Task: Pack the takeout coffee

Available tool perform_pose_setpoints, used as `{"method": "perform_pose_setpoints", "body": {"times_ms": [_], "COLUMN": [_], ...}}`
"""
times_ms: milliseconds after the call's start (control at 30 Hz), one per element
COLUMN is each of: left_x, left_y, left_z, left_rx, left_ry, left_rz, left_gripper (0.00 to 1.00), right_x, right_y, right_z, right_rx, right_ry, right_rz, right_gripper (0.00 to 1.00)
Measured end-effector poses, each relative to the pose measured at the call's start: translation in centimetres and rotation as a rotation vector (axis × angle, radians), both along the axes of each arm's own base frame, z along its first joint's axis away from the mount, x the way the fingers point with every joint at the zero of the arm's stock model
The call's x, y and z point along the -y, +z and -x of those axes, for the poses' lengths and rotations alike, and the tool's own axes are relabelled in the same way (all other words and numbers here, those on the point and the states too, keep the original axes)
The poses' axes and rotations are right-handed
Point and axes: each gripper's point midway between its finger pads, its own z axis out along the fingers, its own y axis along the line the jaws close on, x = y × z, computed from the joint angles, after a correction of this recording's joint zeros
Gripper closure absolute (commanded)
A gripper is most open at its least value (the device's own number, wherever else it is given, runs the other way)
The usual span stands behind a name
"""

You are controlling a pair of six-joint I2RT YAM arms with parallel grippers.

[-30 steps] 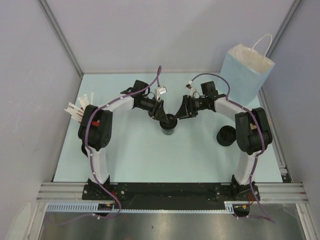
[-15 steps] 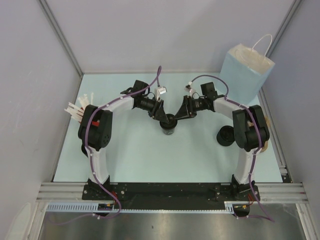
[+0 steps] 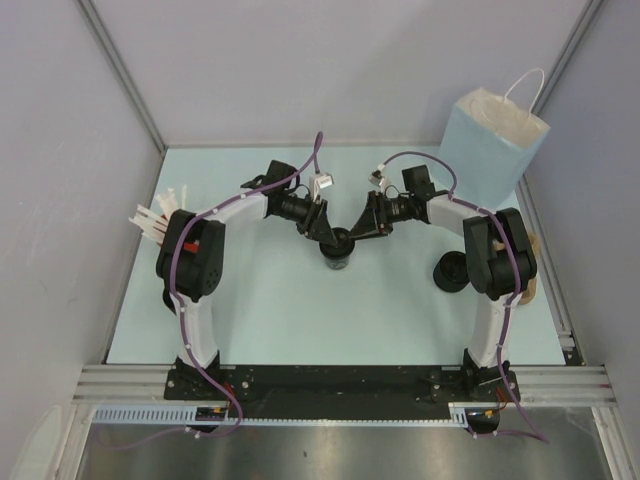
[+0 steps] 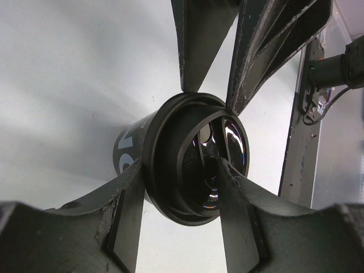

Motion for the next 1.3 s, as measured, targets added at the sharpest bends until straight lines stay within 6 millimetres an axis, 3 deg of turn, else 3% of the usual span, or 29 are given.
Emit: {"method": "perform_pose_setpoints", "body": {"times_ms": [467, 900, 1300], "left_x": [0.0, 0.1, 0.1], "left_y": [0.0, 0.0, 0.0], "left_z": [0.0, 0.0, 0.0], "left_rx": [0.001, 0.001, 0.005], "left_ry": [0.000, -0.002, -0.003], "left_rz": [0.000, 0.000, -0.001], "left_gripper": [0.53, 0.54, 0.61], "right_x": [0.8, 0.2, 0.3], "right_y": [0.3, -0.9, -1.6], "right_z": [-0.8, -0.7, -1.0], "right_rx": [-0.004, -0.010, -0.017], "right_ry": [-0.021, -0.024, -0.041], "right_rz": [-0.023, 0.011, 0.039], "right_gripper": [0.52, 0.52, 0.53]}}
